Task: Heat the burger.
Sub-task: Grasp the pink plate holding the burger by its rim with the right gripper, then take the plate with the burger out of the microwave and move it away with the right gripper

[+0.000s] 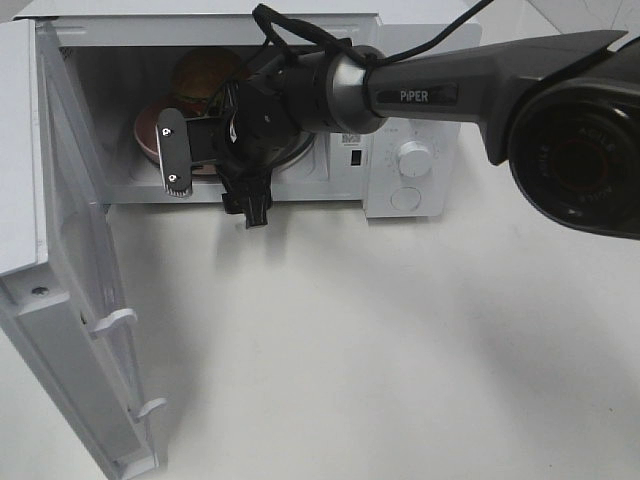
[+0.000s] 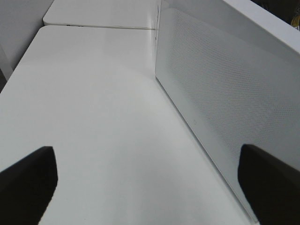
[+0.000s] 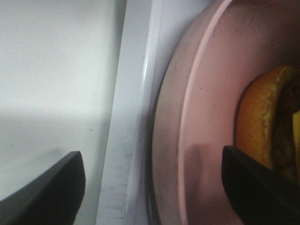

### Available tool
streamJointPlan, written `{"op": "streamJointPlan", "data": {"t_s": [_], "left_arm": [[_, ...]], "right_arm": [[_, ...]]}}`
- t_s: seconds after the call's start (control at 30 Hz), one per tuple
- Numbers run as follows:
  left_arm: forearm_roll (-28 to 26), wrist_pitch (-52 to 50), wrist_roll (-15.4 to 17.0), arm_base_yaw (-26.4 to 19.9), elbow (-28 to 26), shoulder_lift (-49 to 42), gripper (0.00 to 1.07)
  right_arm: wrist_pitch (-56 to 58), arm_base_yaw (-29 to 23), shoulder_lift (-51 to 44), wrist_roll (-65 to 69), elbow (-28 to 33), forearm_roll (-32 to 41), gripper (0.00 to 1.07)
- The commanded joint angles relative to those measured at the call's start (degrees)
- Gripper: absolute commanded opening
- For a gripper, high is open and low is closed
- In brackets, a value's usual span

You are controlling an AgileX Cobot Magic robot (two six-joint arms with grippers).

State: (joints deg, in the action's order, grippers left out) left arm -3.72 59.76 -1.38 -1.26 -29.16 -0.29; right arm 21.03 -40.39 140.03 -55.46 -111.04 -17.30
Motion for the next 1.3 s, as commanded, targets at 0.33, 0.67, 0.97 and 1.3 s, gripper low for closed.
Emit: {"op": "streamJointPlan", "data": {"t_s": [0.33, 0.67, 0.97, 1.3], "left_arm": [[-0.1, -0.3, 0.2, -0.1, 0.3, -1.2, 1.00], [-0.1, -0.3, 0.2, -0.1, 0.3, -1.2, 1.00], [-0.1, -0.3, 0.2, -0.1, 0.3, -1.2, 1.00], [-0.1, -0.3, 0.2, -0.1, 0.3, -1.2, 1.00]], "right_arm": [[-1.1, 0.3, 0.4, 0.5, -0.5, 1.3, 0.39], [-1.0, 0.3, 0.7, 0.4, -0.5, 1.4, 0.00], [0.5, 0.1, 0.5, -1.9, -0.5, 1.5, 0.00], [0.0, 0.1, -3.0, -4.6, 1.5, 1.3, 0.00]]}}
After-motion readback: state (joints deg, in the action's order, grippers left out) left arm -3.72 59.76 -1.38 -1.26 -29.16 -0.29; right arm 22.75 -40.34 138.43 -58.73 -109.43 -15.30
